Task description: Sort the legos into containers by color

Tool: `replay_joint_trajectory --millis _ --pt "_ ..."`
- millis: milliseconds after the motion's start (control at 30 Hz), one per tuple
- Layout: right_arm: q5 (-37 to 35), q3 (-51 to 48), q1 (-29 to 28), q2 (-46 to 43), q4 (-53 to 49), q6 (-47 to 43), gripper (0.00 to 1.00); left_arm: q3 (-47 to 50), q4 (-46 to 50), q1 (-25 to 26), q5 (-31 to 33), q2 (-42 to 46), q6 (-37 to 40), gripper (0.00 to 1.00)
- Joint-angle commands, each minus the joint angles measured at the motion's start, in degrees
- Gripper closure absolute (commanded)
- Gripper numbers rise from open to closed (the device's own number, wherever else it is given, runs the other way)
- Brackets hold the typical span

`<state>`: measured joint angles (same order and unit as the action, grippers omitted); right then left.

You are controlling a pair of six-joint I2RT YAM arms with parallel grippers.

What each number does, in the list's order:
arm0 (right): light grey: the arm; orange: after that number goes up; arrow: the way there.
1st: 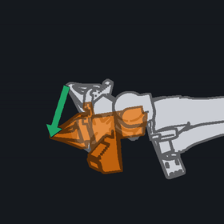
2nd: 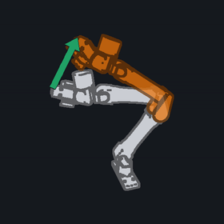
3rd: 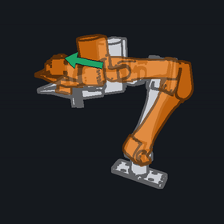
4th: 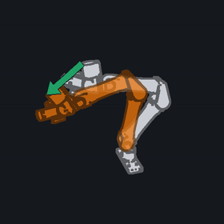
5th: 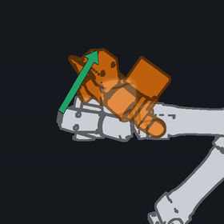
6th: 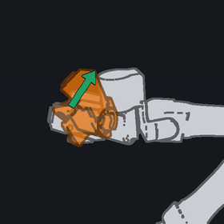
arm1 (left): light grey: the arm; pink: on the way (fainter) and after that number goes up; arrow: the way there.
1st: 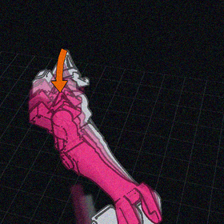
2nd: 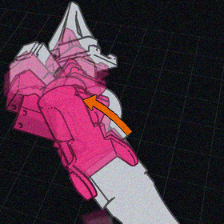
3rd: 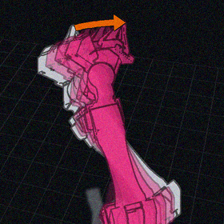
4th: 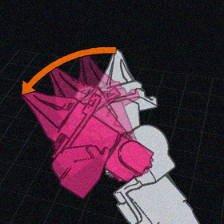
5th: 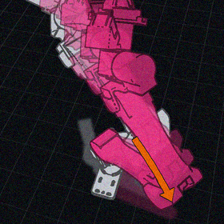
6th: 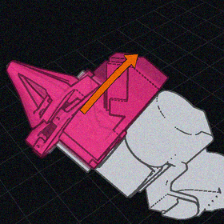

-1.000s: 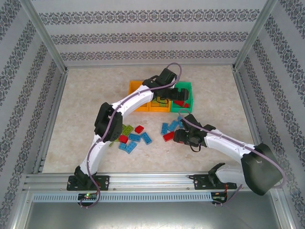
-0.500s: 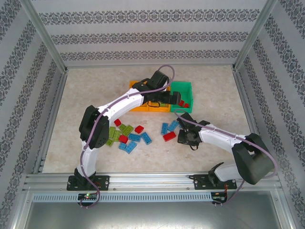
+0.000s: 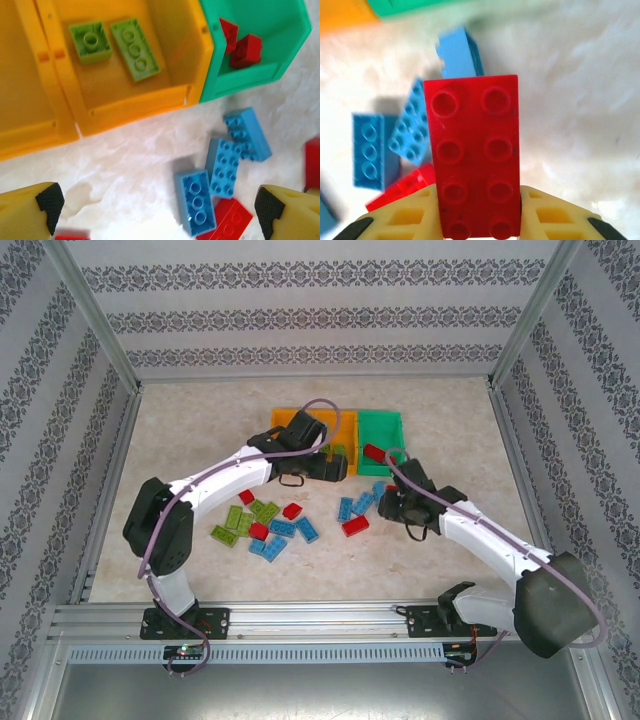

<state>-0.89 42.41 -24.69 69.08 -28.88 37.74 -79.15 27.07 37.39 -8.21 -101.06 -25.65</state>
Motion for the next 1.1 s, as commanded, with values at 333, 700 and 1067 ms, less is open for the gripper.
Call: replay_joint_trajectory --millis 333,700,1067 --pt "6.4 30.0 9.6 25.9 -2.2 -15.7 0.75 6.0 0.9 9.5 -1.4 0.5 16.0 0.03" --pt "7.0 45.2 12.1 40.1 -7.8 -17.3 0.62 1.8 3.9 13.8 -4.4 -6.8 18.4 0.08" --pt "9.4 41.4 12.6 33.9 -5.3 -15.2 0.36 1.3 3.8 16.8 0.2 -8.8 16.2 0.08"
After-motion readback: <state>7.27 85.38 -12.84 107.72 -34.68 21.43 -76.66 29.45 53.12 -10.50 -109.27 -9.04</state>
